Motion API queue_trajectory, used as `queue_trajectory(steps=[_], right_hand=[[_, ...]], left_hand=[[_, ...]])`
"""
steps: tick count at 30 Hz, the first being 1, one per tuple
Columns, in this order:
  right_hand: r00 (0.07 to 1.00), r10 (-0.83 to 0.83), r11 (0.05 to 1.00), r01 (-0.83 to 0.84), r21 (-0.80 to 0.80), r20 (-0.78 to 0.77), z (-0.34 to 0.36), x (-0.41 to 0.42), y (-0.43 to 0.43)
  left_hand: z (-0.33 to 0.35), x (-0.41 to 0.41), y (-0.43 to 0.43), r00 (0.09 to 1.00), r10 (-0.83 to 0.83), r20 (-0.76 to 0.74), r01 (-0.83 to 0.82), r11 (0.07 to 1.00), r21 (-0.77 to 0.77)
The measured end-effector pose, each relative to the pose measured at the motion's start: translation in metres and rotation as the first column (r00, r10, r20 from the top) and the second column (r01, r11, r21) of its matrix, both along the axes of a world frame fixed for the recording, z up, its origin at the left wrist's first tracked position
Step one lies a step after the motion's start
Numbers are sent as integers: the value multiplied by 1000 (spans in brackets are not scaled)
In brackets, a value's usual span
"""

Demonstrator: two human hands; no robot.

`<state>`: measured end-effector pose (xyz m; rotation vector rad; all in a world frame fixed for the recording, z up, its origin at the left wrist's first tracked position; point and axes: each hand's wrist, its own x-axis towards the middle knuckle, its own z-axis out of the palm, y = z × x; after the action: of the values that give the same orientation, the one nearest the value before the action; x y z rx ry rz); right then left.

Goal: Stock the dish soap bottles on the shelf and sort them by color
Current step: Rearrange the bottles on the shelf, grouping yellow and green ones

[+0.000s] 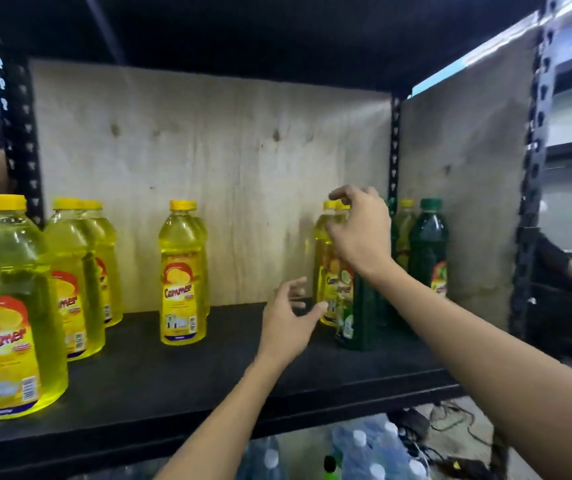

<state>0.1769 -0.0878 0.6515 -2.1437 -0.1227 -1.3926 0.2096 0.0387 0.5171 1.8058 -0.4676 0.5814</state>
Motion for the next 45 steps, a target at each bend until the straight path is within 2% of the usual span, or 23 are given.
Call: queue_trajectory(steps=[2, 4, 6, 8, 12, 15, 17, 19, 23, 28, 32, 36, 40, 45], right_hand=[[994, -107, 992, 108, 65, -25, 6, -3, -25], [974, -64, 986, 96, 140, -215, 8, 0, -45], [923, 24, 981, 52, 188, -385, 5, 6, -54], [884, 95, 976, 8, 217, -457, -2, 10, -56], [918, 110, 979, -33, 203, -380, -16, 18, -52], [916, 217, 969, -160, 188, -338, -15, 23, -39], [906, 285, 958, -262, 116, -314, -12, 27, -25], [880, 369, 929, -363, 76, -299, -9, 36, -6], [762, 553, 832, -530, 164, -337, -9, 75, 31], [659, 656, 754, -599, 269, -369, -11, 140, 61], [576, 734, 679, -605, 417, -360, -17, 181, 65], [505, 787, 617, -636, 463, -356, -16, 203, 64], [510, 776, 631, -624, 461, -371, -17, 210, 56], [529, 753, 658, -601, 455, -391, -17, 199, 58]], left_hand=[[4, 7, -32, 975, -111, -195, 122, 992, 46], [3, 12, -56, 942, -120, -312, 170, 975, 140], [0, 15, -71, 930, -75, -360, 146, 974, 175], [-4, 19, -79, 929, -43, -368, 115, 978, 176], [-4, 16, -78, 954, 44, -296, 9, 984, 176], [-3, 8, -70, 943, 185, -275, -141, 975, 174], [-4, 8, -57, 920, 299, -252, -263, 950, 169], [-3, 19, -36, 892, 409, -191, -376, 907, 187], [2, 59, 4, 802, 583, -134, -529, 796, 294], [4, 117, 15, 766, 608, -211, -548, 788, 281], [3, 150, 21, 714, 678, -176, -605, 723, 332], [3, 164, 24, 691, 710, -135, -635, 686, 354], [4, 170, 20, 677, 724, -135, -644, 671, 368], [-1, 172, 19, 693, 700, -171, -633, 705, 320]])
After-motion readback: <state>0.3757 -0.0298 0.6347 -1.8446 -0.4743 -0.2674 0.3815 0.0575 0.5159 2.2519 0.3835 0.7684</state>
